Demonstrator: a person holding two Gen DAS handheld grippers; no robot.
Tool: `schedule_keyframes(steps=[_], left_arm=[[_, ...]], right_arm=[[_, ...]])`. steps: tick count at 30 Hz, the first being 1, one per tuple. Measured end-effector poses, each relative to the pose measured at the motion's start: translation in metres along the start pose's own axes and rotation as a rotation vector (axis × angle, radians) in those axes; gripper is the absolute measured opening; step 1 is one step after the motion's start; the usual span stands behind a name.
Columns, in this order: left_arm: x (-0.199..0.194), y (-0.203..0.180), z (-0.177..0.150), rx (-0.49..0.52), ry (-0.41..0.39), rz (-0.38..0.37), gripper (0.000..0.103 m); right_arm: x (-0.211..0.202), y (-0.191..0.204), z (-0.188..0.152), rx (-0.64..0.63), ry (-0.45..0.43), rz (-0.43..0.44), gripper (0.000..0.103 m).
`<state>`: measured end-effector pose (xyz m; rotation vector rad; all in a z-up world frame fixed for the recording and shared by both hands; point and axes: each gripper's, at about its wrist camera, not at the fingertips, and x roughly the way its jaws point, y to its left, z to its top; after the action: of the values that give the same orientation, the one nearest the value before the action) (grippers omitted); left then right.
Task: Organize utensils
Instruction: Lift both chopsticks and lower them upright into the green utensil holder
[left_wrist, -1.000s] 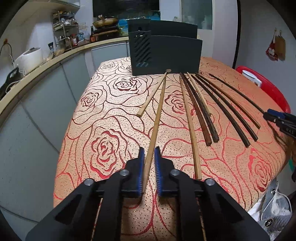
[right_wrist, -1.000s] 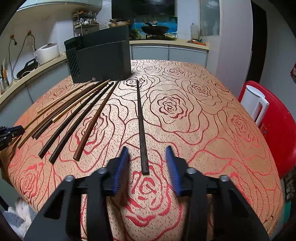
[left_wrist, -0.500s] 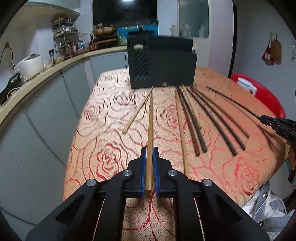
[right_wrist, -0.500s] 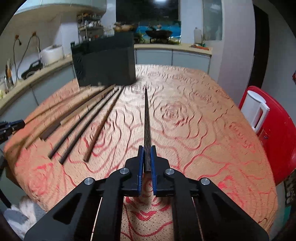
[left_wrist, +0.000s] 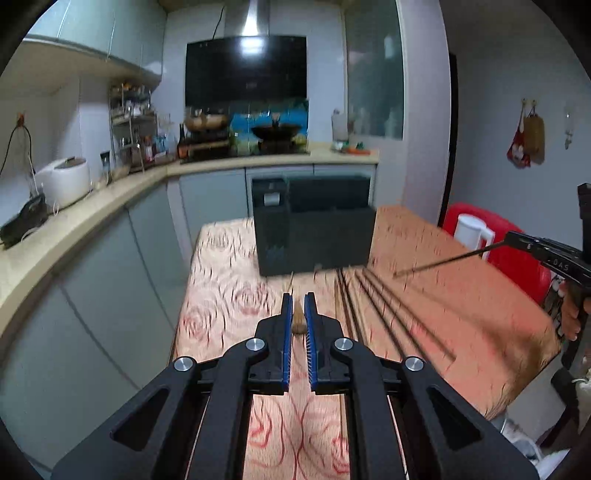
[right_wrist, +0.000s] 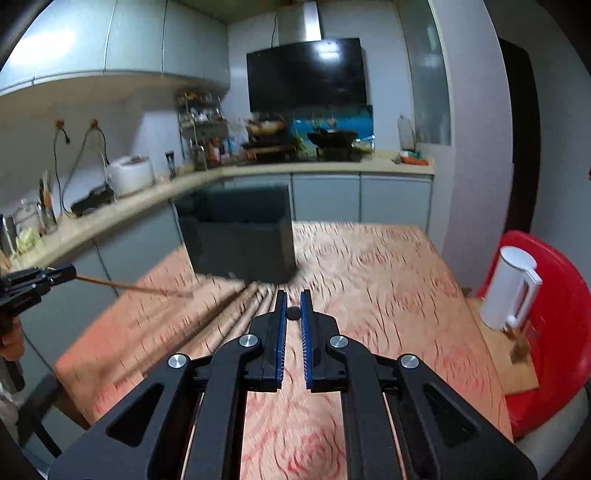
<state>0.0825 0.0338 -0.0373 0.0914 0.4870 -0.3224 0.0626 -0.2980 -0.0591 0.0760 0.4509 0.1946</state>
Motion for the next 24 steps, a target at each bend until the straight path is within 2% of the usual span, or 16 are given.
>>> schedule_keyframes(steps=[6,15,24], left_arm=[[0.015,0.008,0.043,-0.007,-0.037,-0.014,0.006],[0.046,0.017,0.119,0.012,-0.021,-0.025,0.006],[0.045,0.015,0.197,0.028,-0.075,-0.062,0.006]], right_arm=[[0.02,-0.002,0.042,0.003,-0.015,0.029,0.008],[0.057,0.001,0.11,0.003,0.019,0.056,0.008],[0.064,0.012,0.185,0.008,-0.035,0.099,0.008]])
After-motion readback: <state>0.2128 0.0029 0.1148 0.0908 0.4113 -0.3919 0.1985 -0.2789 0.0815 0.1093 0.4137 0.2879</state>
